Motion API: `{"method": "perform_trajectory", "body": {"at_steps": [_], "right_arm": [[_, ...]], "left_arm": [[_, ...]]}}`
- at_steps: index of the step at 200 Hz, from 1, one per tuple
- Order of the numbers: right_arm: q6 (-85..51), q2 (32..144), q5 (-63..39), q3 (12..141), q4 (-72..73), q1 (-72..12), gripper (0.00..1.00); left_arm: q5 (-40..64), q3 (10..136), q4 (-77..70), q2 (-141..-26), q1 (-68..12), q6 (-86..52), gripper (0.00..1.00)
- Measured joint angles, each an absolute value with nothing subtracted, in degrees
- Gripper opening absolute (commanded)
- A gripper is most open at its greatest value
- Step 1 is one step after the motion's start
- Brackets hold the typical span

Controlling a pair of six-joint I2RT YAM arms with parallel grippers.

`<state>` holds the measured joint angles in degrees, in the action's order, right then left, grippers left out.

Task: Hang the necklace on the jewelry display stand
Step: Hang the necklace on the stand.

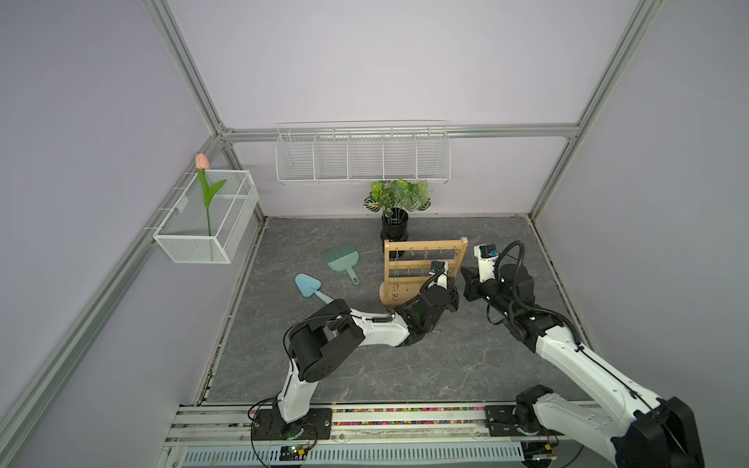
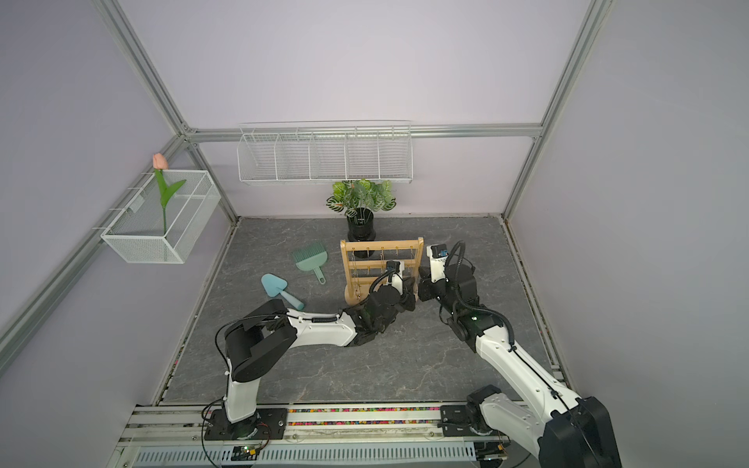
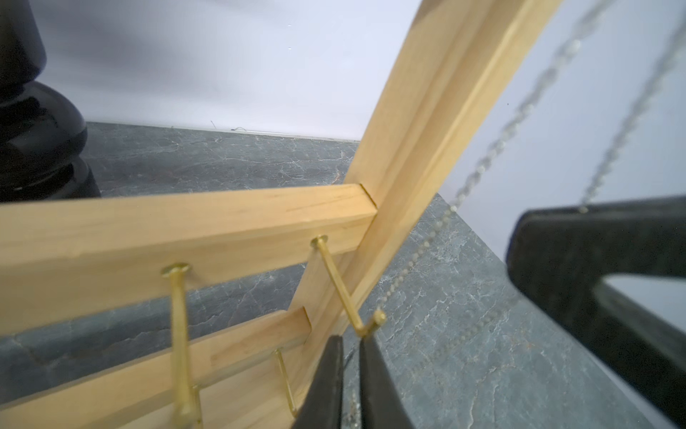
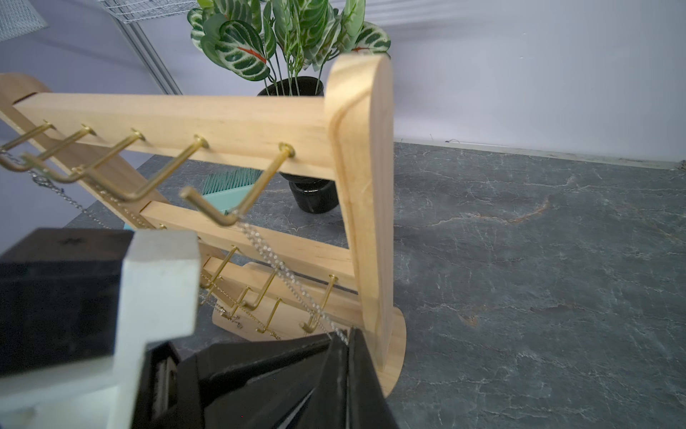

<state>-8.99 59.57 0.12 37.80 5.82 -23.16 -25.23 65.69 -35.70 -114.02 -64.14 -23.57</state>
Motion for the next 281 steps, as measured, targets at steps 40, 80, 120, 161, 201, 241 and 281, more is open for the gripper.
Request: {"method": "perform_trajectory", "body": {"at_steps": [40,80,120,161,201,241,281], "right_arm": [[-9.0,59.6,0.1,37.8,5.9,-23.0,0.07],[-9.0,59.9,-0.1,37.7,5.9,-22.9,0.07],[-9.0,60.2,-0.1,37.6,5.9,-22.7,0.07],[-9.0,61.4,-0.1,37.2,6.1,-22.6,0.07],[-9.0,62.5,-0.3,36.7,6.3,-22.6,0.07],[-9.1,62.7,-0.5,36.7,6.7,-22.6,0.07],[-9.5,63.7,-1.1,35.8,7.7,-22.6,0.07]], "left_arm": [[-24.0,65.7,-36.0,-113.9,-64.1,-23.5,0.0],[-23.5,64.3,-36.6,-111.7,-64.1,-23.6,0.0],[-23.5,62.0,-37.0,-108.6,-64.1,-23.9,0.0],[-23.9,59.7,-36.9,-105.1,-64.1,-24.0,0.0],[-24.3,59.4,-36.5,-102.8,-64.1,-23.9,0.0],[-25.3,58.8,-35.4,-101.9,-64.1,-23.9,0.0],[-26.4,58.8,-33.8,-101.9,-64.1,-23.9,0.0]]}}
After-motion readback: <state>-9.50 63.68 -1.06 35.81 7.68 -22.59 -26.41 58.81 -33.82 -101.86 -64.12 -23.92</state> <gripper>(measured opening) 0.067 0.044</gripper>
